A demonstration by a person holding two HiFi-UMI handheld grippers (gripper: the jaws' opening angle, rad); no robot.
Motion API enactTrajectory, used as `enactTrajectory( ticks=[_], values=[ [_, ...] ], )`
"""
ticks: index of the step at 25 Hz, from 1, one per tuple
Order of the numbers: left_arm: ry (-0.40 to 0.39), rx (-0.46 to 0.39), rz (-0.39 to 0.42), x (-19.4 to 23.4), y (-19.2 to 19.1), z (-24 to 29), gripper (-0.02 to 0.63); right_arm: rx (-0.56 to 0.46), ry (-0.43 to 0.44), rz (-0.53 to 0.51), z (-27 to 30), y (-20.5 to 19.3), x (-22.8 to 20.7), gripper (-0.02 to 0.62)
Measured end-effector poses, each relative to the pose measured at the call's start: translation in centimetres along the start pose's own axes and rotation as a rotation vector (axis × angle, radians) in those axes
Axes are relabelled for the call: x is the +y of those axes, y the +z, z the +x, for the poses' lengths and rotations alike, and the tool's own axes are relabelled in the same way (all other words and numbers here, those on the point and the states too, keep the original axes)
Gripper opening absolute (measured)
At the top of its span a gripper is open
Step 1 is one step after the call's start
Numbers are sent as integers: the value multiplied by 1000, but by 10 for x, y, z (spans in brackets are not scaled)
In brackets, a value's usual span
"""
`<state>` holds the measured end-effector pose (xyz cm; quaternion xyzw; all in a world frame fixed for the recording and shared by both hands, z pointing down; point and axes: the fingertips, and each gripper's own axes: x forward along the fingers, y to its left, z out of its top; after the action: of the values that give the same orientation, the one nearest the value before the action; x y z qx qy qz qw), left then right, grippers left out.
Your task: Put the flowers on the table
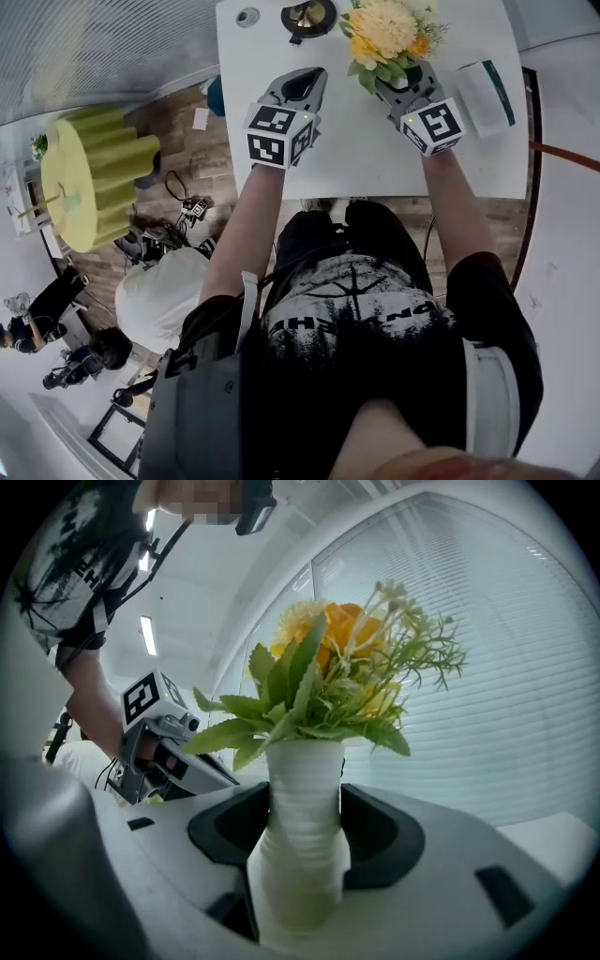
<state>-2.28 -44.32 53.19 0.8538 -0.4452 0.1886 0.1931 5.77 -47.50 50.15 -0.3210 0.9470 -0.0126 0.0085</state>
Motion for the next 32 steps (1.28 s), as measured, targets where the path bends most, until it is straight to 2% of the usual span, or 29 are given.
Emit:
enactTrajectory(
  ticks=[5,11,23,26,32],
  values=[
    [-25,22,-5,0,-8,5,12,-22,-47,7,-2,-3,-1,247],
    [-46,28,-6,-8,-10,9,12,-32,-49,-12,-3,0,-1,247],
    [-49,21,-7,-18,-11,4,12,32,-34,32,-1,-8,-1,249],
    [-48,15,-4,-19,-8,1,11,51,-44,48,0,-10,-3,277],
    [-49,6,-5,-23,-7,-3,12,75,-62,61,-5,-14,-3,287]
  ],
)
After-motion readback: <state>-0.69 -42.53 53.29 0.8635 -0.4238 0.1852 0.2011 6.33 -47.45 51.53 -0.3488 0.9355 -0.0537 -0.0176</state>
